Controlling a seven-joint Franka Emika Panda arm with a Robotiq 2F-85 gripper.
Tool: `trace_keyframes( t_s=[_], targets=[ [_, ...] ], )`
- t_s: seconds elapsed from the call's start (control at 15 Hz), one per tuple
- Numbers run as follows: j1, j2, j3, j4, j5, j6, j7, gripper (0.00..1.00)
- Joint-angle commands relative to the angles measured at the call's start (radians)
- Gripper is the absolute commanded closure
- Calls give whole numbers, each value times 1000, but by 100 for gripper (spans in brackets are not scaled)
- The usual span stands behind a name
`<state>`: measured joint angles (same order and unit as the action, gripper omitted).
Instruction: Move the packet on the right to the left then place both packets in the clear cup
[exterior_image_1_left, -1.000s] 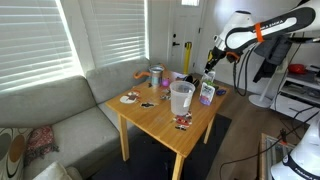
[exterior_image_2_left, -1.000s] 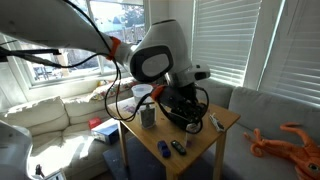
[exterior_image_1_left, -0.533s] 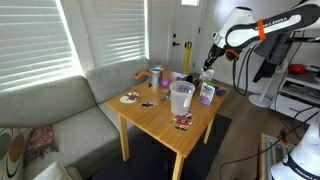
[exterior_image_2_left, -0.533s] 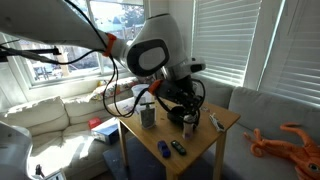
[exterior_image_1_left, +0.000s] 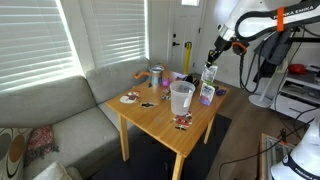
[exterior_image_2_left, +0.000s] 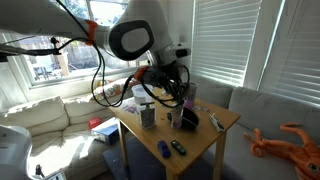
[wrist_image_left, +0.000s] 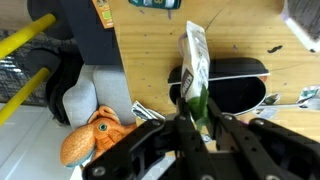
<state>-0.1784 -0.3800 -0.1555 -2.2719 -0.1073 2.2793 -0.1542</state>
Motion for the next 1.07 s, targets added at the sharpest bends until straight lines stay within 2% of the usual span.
trace_keyframes(
  t_s=[0.0,0.47,1.0],
  targets=[
    [9,-85,27,-62,-4,-51,68,95],
    [-8,-159,87,-167,-5,-50,281,95],
    [-5,-185,99,-225,20,-64,375,95]
  ],
)
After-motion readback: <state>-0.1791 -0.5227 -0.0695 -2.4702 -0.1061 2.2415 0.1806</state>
